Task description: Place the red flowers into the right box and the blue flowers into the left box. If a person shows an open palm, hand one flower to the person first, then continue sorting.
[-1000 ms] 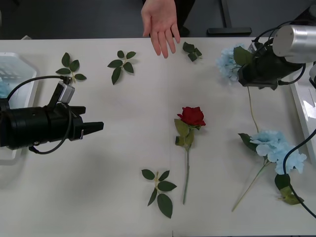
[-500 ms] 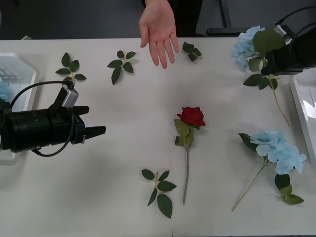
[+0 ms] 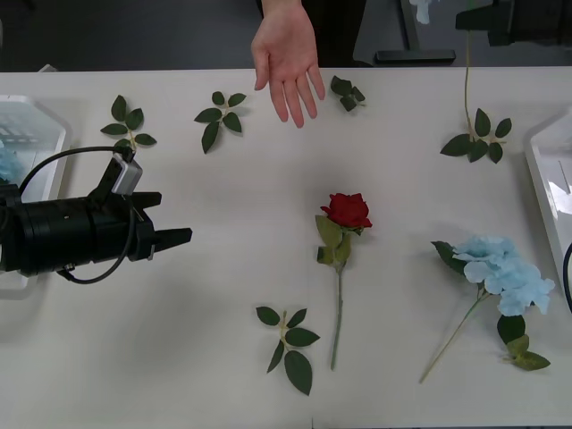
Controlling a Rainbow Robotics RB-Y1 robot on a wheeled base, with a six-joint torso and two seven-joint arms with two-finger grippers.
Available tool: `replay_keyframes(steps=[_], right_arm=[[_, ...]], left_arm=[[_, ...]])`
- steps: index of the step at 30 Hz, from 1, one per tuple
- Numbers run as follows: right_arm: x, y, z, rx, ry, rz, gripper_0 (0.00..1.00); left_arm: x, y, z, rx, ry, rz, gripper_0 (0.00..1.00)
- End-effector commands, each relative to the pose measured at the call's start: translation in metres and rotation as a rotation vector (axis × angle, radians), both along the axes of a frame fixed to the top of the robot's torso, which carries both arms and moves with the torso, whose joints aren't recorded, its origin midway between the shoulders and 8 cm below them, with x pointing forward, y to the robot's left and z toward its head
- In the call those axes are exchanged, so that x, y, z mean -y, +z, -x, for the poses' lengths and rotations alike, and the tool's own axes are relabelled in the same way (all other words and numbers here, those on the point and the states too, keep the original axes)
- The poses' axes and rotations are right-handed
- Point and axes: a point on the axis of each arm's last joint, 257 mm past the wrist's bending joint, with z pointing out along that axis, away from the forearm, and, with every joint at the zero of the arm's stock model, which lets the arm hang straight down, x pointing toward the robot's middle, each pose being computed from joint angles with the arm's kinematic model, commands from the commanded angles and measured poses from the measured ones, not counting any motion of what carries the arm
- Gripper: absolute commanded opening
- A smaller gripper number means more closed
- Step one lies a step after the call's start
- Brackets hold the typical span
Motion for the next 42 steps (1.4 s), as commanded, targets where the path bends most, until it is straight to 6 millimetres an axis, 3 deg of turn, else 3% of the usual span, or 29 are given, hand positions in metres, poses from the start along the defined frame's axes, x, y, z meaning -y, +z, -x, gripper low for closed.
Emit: replay_keyframes(steps=[1,8,11,28,42], right_arm=[[-0.030,0.096,-0.004,0.316,0.046,0.036,0.00],[-0.083,0.175,-0.003,0.595,0.029,-0.081,0.00],[-0.103,0.196,0.005,0.646,0.036,-0.145,0.00],[-0.164,0.215,0.012,0.741,0.031,-0.215,0.00],[-0.174,0.214,0.007,0.755,-0.007,-0.229,0.00]], left_arm=[[0.012,0.008,0.005,0.005,-0.005,0.039,1.00],[0.012,0.008,0.005,0.005,-0.005,0.039,1.00],[0.012,0.008,0.005,0.005,-0.005,0.039,1.00],[0.012,0.008,0.005,0.005,-0.005,0.039,1.00],[0.012,0.008,0.005,0.005,-0.005,0.039,1.00]])
